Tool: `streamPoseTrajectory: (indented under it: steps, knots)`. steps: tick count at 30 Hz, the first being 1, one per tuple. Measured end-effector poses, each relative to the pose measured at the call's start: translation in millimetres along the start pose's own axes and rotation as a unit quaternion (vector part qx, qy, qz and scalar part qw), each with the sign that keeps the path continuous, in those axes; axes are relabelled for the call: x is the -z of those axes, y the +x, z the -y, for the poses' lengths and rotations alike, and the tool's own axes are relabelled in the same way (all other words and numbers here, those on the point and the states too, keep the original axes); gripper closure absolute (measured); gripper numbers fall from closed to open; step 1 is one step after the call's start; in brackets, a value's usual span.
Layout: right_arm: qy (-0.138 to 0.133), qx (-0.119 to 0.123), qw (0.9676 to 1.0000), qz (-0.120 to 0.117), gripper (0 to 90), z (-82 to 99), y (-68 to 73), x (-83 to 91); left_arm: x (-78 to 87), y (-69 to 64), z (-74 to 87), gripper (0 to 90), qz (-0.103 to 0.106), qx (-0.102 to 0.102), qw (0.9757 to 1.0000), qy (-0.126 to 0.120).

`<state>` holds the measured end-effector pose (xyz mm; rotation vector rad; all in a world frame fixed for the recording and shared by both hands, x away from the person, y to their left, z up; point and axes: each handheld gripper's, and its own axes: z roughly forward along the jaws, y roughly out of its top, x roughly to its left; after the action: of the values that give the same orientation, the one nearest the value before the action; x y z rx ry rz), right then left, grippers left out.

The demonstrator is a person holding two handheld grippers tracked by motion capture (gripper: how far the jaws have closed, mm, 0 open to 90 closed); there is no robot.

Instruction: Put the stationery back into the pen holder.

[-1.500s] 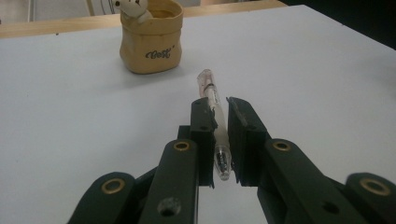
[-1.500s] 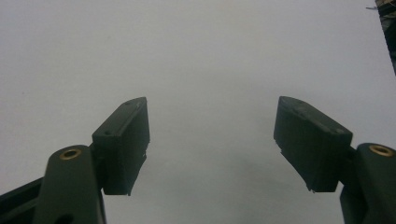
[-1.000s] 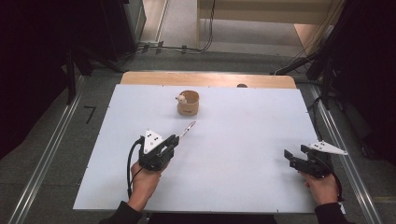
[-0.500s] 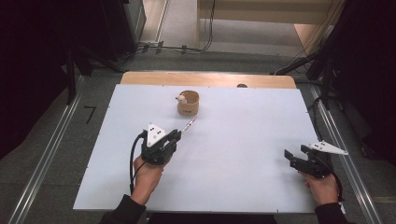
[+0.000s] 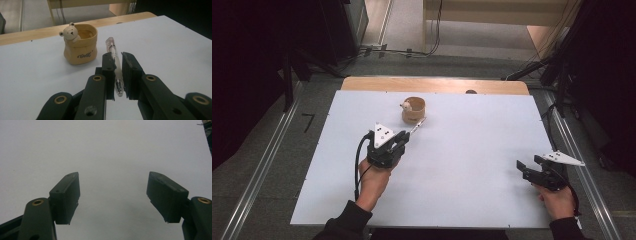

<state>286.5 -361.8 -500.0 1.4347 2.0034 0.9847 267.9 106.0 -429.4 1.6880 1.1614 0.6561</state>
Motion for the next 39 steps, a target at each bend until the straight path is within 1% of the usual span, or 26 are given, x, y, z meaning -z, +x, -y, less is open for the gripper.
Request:
streamPoseTrajectory:
  steps: [12,25,27,32,37,39]
  knots:
    - [-0.001,0.001,1.0000,-0.001,25.2,0.0,-0.8,0.0,-12.3,6.4,-8.9,81.8,-0.022,0.004,0.9997,0.003]
    - [0.002,0.002,1.0000,-0.003,25.3,0.0,-0.8,-0.6,-29.1,14.8,-20.3,81.8,-0.048,0.009,0.9988,0.010]
    - [0.001,0.003,1.0000,-0.003,25.2,0.0,-0.8,-0.6,-31.8,15.3,-21.6,81.8,-0.049,0.012,0.9987,0.013]
    - [0.002,0.001,1.0000,-0.003,25.2,0.0,-1.0,-1.1,-38.8,15.8,-25.2,81.8,-0.057,0.007,0.9982,0.020]
    - [0.003,0.003,1.0000,-0.004,25.3,0.0,-1.1,-1.1,-46.0,16.6,-29.1,81.7,-0.064,0.007,0.9974,0.033]
    - [0.003,0.003,1.0000,-0.004,25.3,0.0,-1.3,-1.1,-48.6,16.3,-31.1,81.7,-0.068,0.004,0.9969,0.038]
